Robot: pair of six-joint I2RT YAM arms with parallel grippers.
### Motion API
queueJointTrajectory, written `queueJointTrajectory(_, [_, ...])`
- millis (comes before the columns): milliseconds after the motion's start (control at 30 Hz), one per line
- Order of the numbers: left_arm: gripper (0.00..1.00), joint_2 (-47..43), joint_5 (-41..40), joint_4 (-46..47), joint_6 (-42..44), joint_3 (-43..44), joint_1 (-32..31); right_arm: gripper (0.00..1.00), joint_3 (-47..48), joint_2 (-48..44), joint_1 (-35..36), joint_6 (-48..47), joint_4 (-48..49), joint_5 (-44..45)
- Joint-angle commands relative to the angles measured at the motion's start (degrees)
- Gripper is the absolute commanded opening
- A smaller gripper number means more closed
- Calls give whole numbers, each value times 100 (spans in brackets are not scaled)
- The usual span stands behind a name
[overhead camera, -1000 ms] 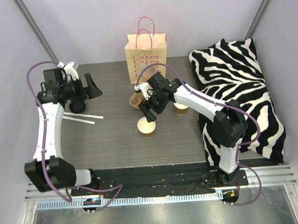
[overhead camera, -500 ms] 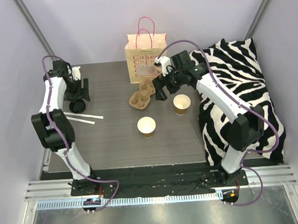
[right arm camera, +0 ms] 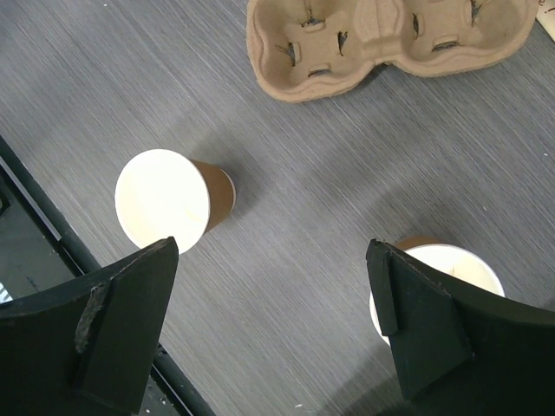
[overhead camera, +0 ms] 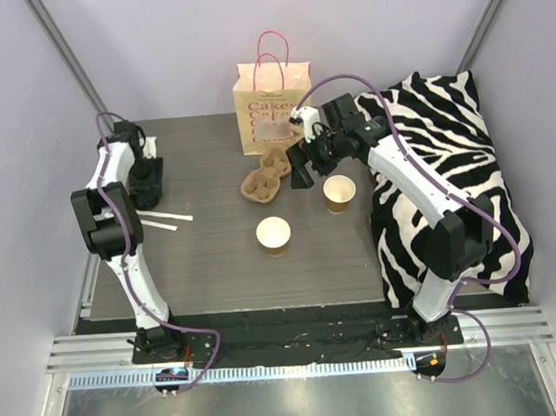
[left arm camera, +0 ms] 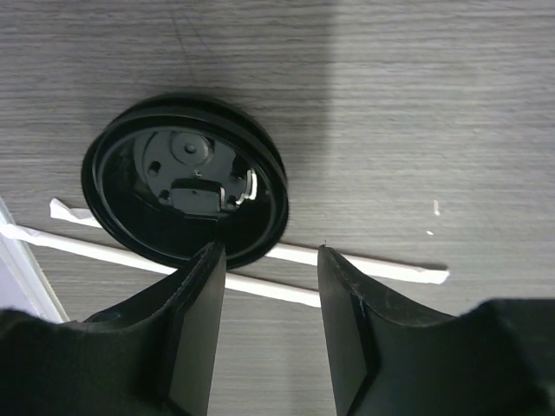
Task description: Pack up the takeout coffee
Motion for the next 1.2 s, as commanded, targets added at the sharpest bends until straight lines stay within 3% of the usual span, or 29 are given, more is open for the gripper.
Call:
queueJointTrajectory(0, [50,43,-367,330,38,224,5,100,162,-188,15,9,-2,-176])
queueJointTrajectory(300, [41,306,-244,322,47,338,5,100,232,-153,15,27,-37,-194])
queueJointTrajectory(733, [44,465,-15,270,-50,435,5,100,232,-118,7,9,-63,-220])
queueJointTrajectory(933, [30,508,-24,252,-24,478,-4,100,267,-74,15,18,-72,-238])
queueJointTrajectory(1167, [21,526,-24,226,-6,523,5,100,268,-65,15,9,-72,-229])
